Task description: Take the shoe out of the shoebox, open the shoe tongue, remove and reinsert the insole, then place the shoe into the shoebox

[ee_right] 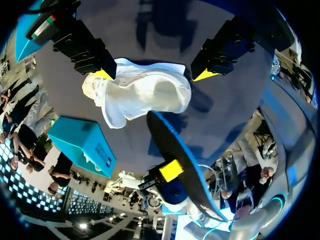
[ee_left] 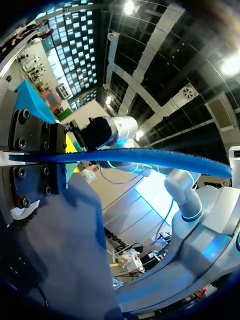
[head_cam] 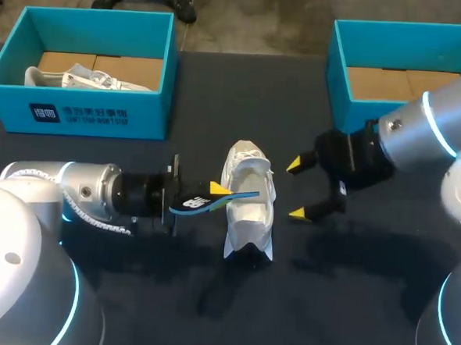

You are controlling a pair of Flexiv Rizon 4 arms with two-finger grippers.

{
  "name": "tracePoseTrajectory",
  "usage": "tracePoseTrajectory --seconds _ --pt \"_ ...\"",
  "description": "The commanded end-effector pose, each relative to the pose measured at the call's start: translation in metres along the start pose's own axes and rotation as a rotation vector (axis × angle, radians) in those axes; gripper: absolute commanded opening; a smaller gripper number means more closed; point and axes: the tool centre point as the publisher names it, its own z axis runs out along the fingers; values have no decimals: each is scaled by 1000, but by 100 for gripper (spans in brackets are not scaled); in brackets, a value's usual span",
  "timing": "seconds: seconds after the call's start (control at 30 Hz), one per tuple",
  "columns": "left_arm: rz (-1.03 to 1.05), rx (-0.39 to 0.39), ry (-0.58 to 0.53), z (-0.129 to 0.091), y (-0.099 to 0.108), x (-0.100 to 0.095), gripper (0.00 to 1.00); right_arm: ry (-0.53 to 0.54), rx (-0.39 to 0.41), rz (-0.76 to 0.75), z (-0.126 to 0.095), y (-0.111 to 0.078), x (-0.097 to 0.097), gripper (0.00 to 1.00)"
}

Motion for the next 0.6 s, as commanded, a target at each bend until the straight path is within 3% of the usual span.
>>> tracePoseTrajectory --seconds 0.03,0.17,0.6 --pt "-1 -9 -5 3 5 2 0 8 64 15 18 3 -16 100" --pt "5 -23 -11 3 10 1 0 -34 63 45 20 -2 -16 100" --pt "-20 -33 -21 4 19 4 0 -30 91 77 26 -10 -7 100"
